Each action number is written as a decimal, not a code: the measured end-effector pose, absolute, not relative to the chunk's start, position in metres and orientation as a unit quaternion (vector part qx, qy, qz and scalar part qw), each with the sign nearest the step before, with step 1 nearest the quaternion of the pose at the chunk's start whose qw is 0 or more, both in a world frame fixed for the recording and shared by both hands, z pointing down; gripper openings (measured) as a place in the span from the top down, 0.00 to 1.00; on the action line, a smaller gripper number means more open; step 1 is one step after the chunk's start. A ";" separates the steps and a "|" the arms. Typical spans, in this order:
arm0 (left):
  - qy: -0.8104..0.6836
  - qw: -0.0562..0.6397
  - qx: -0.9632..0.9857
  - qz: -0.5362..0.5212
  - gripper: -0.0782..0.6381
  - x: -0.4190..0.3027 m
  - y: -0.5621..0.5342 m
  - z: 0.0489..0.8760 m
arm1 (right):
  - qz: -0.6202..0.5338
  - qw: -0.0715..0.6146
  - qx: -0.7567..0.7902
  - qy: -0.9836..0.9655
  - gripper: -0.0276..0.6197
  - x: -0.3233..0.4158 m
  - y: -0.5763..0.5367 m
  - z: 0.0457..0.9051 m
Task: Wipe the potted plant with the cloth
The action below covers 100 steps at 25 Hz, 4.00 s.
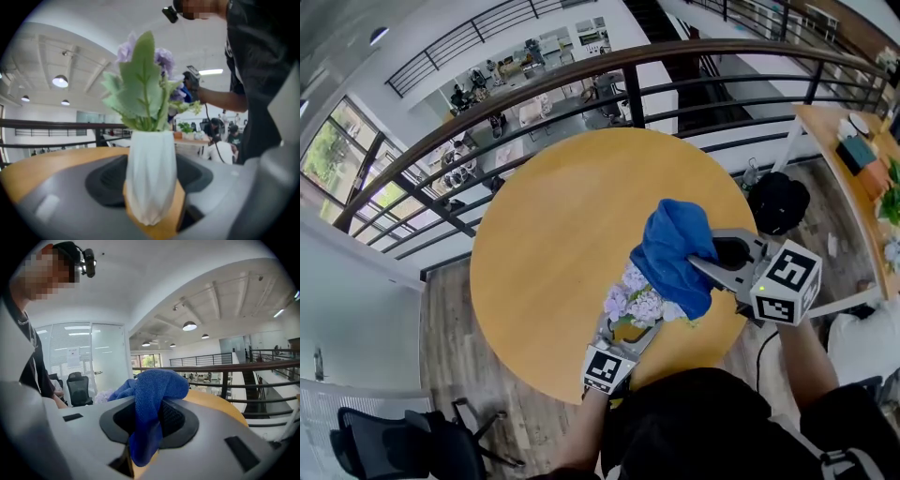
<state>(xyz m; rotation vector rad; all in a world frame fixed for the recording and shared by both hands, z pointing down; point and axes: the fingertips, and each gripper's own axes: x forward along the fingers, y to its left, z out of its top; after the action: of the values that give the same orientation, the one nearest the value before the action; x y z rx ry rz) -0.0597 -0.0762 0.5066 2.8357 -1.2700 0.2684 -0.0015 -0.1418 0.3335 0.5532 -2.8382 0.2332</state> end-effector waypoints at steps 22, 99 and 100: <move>-0.403 0.010 0.911 0.087 0.46 -0.055 -0.081 0.506 | 0.056 0.299 0.395 -0.867 0.80 0.125 -0.206 0.423; -0.399 0.014 0.913 0.079 0.46 -0.055 -0.081 0.506 | -0.116 0.293 0.244 -0.917 0.80 0.010 -0.159 0.391; -0.399 0.014 0.913 0.078 0.46 -0.055 -0.081 0.506 | -0.107 0.298 0.249 -0.915 0.80 0.015 -0.159 0.396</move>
<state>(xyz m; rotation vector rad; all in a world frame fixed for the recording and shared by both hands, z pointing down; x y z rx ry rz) -0.0551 -0.0814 0.5057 2.8436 -1.2431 0.2425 0.0151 -0.1592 0.3963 0.6612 -2.4318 -0.2846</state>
